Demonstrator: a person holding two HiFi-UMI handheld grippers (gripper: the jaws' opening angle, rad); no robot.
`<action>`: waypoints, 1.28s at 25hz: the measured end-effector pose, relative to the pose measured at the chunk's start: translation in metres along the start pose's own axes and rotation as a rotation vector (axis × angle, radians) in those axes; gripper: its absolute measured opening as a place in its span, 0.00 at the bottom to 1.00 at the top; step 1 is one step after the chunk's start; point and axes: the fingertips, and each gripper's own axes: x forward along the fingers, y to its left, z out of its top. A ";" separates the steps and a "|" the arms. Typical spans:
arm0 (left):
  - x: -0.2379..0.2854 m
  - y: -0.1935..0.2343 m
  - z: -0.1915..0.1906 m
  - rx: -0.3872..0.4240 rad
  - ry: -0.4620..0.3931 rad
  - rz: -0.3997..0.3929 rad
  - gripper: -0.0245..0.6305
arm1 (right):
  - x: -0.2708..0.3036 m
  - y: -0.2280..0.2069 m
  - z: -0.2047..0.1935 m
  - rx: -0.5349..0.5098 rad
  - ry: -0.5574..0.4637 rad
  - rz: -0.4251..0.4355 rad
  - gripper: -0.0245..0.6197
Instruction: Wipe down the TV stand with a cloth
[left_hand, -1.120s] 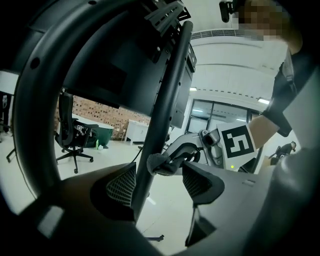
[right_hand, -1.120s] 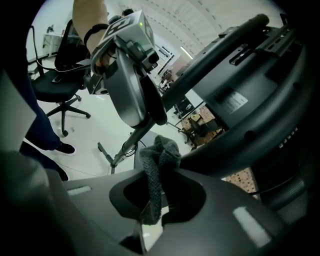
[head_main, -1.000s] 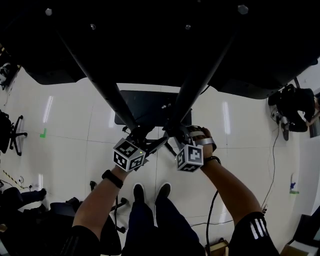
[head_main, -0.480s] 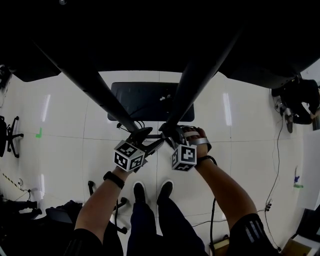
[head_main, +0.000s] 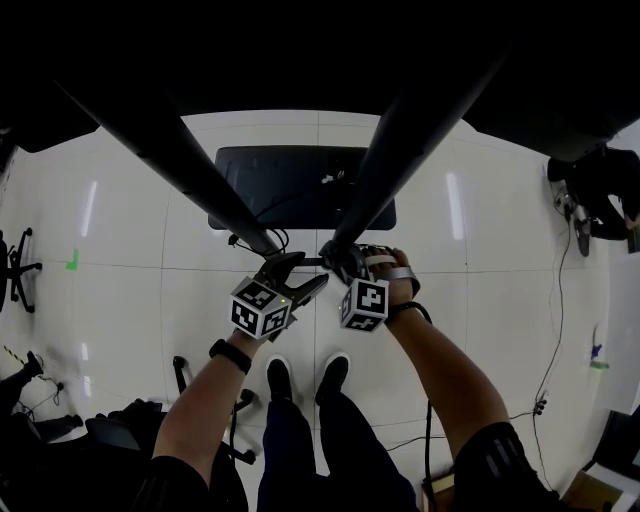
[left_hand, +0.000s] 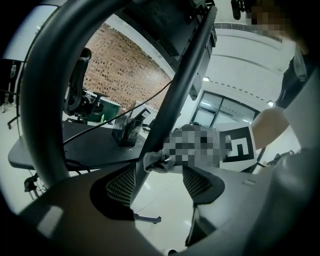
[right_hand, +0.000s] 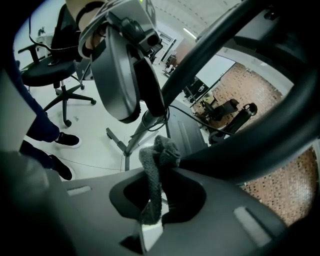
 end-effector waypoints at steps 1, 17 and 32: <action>0.000 0.001 -0.001 0.000 0.001 0.003 0.52 | 0.001 0.002 0.000 0.006 -0.005 0.009 0.09; -0.095 -0.096 0.085 0.079 -0.081 -0.009 0.52 | -0.198 -0.034 0.076 0.678 -0.477 0.124 0.10; -0.263 -0.248 0.182 0.232 -0.282 0.014 0.52 | -0.434 -0.064 0.166 0.712 -0.741 0.020 0.10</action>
